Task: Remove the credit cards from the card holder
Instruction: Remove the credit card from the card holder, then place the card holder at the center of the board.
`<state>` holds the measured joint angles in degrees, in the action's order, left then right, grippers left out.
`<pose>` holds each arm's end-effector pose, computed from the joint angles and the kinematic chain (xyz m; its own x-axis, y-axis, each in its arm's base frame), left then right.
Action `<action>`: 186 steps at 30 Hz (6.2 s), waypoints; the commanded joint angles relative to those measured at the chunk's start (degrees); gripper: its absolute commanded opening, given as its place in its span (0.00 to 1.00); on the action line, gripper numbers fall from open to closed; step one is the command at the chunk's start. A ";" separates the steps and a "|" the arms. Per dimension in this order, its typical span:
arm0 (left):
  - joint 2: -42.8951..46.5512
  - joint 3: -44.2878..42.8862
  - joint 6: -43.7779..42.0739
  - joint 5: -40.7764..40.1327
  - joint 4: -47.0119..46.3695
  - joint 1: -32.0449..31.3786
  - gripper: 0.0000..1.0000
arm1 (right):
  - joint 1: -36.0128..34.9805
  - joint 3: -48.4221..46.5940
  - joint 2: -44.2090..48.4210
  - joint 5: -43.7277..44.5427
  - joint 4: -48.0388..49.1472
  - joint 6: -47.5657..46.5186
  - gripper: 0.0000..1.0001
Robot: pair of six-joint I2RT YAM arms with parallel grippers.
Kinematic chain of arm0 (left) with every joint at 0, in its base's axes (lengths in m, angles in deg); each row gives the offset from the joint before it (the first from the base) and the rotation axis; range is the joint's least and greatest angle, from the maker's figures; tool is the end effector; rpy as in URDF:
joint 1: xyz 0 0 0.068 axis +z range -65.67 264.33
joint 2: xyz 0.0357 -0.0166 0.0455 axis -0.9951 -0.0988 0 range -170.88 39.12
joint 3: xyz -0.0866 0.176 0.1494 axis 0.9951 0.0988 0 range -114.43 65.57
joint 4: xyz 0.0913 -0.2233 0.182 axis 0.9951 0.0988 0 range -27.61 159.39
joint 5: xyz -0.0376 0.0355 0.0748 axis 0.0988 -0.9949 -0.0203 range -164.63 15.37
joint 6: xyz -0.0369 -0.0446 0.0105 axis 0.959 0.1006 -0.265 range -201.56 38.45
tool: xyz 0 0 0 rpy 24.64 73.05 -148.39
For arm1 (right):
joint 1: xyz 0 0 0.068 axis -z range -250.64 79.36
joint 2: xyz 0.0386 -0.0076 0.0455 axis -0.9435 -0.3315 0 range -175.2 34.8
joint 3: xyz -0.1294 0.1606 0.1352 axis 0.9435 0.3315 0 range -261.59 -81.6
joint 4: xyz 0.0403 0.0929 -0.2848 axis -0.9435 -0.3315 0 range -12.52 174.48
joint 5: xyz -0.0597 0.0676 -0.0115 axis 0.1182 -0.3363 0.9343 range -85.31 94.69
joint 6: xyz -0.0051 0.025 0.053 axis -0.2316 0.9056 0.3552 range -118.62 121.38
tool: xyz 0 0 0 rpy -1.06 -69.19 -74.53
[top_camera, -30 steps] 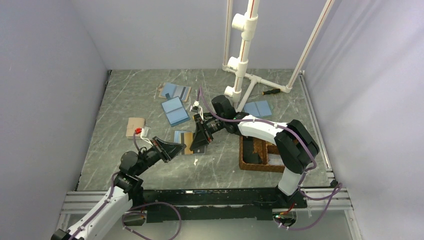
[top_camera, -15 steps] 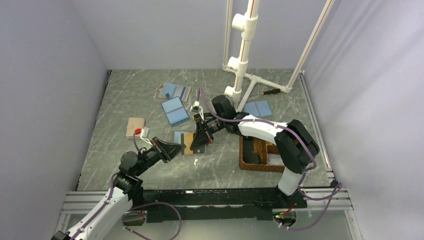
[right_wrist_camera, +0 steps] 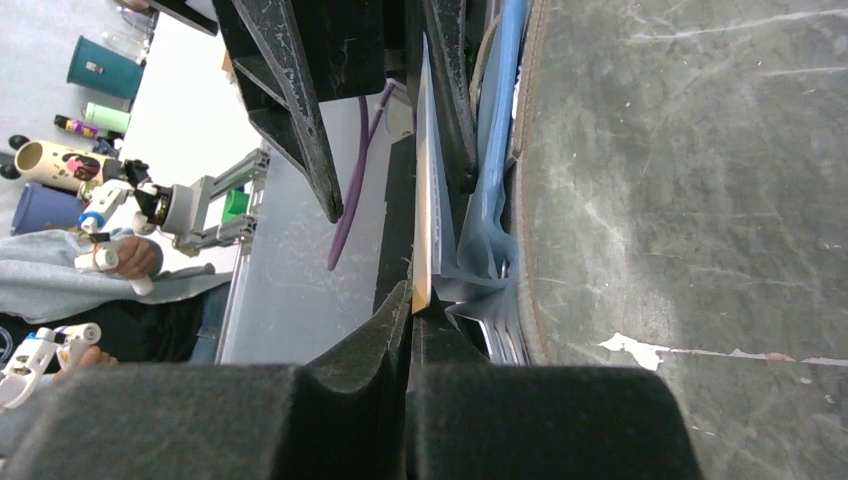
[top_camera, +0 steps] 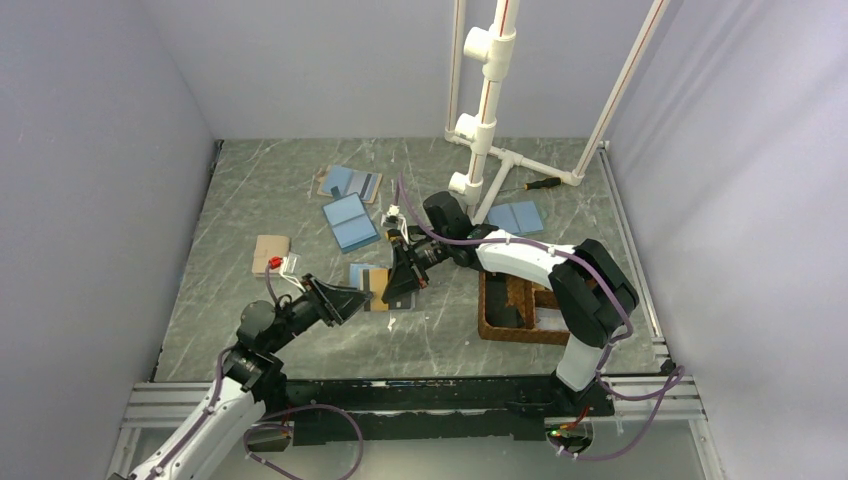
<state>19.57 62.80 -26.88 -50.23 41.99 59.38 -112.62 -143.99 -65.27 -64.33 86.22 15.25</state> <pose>0.1763 -0.1015 0.1741 -0.5853 -0.5471 -0.5984 0.4850 0.3552 -0.7992 0.2696 0.2961 0.1657 -0.6157 -0.4384 -0.6547 -0.6735 -0.1385 0.7261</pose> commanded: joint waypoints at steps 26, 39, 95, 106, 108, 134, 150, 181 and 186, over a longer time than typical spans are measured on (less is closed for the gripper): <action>5.87 -4.59 -3.26 -2.64 13.13 0.08 0.49 | 0.05 -2.71 0.69 -2.16 -4.04 -6.43 0.00; 14.92 -12.10 -10.95 -13.07 39.07 -0.19 0.90 | 0.05 -5.31 0.45 -2.95 -13.81 -18.30 0.00; 18.77 -8.49 -11.98 -3.52 27.18 -0.10 0.00 | 0.89 -9.38 -1.71 0.74 -26.95 -32.94 0.00; 19.27 -10.33 -14.59 -5.63 32.45 -0.10 0.00 | 1.45 -9.50 -2.28 3.14 -27.49 -33.27 0.00; 19.29 -10.41 -14.84 -6.12 33.13 -0.10 0.00 | 1.70 -9.46 -2.31 3.41 -27.49 -33.36 0.00; 19.29 -8.08 -14.04 -9.16 35.07 -0.10 0.00 | 2.17 -10.57 -3.31 8.01 -31.37 -37.20 0.00; 13.21 -1.25 -6.08 -6.90 21.29 -0.10 0.00 | -3.69 -12.52 3.54 15.37 -42.12 -52.34 0.00; -20.58 -3.39 2.40 -13.19 19.97 1.00 0.00 | 14.73 3.06 45.79 46.55 -63.48 -78.27 0.00; -20.88 -3.21 2.80 -13.42 20.32 1.04 0.00 | 18.69 3.56 49.16 52.92 -65.16 -77.18 0.00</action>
<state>-0.87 61.34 -24.65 -62.40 60.98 60.06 -96.33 -140.82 -18.56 -18.71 23.23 -62.08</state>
